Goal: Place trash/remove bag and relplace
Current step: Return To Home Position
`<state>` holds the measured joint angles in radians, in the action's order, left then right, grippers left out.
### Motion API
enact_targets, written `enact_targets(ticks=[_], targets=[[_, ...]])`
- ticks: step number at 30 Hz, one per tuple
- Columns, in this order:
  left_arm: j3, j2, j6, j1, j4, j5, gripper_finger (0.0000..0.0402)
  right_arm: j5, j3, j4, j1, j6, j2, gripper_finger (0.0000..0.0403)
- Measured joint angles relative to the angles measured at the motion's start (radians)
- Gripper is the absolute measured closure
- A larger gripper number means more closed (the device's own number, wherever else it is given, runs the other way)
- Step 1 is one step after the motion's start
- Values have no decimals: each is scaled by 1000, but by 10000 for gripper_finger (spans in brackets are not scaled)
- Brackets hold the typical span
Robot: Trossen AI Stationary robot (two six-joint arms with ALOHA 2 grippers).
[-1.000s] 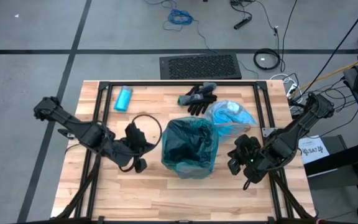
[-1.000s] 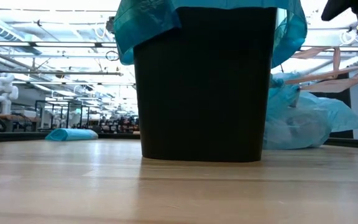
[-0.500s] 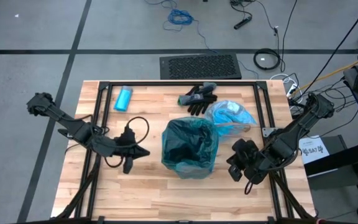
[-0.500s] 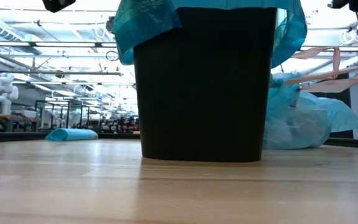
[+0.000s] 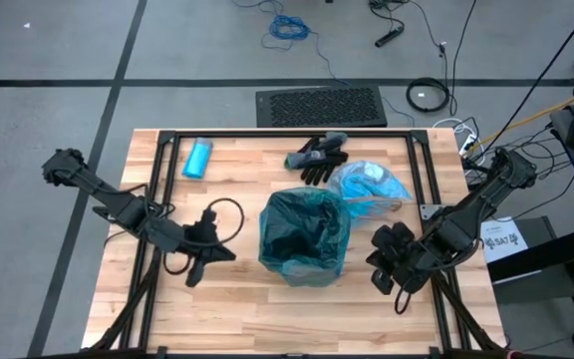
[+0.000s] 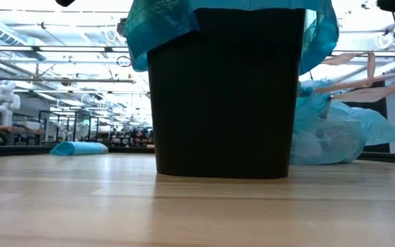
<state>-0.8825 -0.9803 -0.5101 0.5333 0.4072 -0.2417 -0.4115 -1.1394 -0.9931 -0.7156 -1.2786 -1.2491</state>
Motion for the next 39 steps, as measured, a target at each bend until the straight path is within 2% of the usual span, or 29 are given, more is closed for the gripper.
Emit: enact_targets(ticks=[4,8,11,14,20,25,29,33,39], targets=[[13,2,114,-10,-9,2,400,-106,6,-2,1,209,2,403],[64,2,231,-53,-115,27,400,-189,75,27,2,243,38,403],[152,1,284,-100,-235,108,400,-228,184,128,-14,245,94,403],[247,1,266,-141,-319,187,400,-224,327,258,-26,245,166,403],[353,2,297,-221,-381,204,400,-250,548,363,-18,254,321,403],[447,2,310,-337,-423,204,400,-302,668,372,41,261,452,403],[562,2,322,-436,-644,221,400,-297,744,414,108,326,563,403],[660,2,344,-530,-833,286,400,-294,817,457,181,424,672,403],[703,2,363,-655,-844,406,400,-248,923,511,312,534,813,403]])
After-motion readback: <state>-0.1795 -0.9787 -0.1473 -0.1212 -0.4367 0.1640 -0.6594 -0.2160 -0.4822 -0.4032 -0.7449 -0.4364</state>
